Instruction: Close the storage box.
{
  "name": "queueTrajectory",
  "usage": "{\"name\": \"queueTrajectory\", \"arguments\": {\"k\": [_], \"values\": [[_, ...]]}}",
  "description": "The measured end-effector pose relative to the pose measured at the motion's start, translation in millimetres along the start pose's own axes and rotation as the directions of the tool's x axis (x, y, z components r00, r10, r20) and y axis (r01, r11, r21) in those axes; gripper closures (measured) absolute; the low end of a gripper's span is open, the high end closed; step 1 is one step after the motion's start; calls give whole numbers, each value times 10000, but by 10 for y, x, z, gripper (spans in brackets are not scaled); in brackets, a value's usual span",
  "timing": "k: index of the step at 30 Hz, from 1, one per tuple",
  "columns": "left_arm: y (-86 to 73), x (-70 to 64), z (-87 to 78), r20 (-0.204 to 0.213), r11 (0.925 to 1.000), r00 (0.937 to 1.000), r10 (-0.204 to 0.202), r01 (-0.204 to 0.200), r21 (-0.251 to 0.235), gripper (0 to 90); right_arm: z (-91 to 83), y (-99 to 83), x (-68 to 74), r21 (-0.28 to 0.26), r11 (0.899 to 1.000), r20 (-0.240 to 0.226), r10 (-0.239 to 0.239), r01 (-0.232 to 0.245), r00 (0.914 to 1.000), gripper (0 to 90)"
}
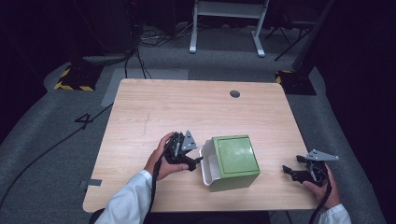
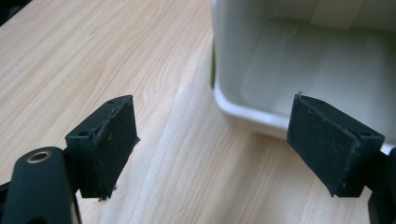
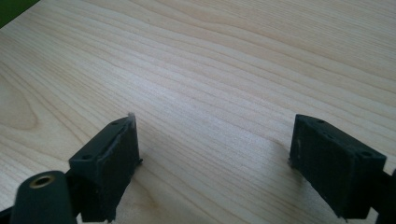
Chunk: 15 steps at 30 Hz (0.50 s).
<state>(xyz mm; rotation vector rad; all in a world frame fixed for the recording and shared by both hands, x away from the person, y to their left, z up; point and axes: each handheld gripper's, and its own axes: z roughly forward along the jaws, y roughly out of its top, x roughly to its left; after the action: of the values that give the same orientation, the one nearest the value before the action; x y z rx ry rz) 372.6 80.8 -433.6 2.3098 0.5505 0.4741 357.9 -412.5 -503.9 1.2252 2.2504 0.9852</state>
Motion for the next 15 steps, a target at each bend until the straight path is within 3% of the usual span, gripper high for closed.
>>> {"name": "queueTrajectory", "arguments": {"k": [15], "values": [[-324,155,-225,-935,9965,9956,70,8,832,163,0,0,0,-4,10000,-4,3,-3,10000,156]]}}
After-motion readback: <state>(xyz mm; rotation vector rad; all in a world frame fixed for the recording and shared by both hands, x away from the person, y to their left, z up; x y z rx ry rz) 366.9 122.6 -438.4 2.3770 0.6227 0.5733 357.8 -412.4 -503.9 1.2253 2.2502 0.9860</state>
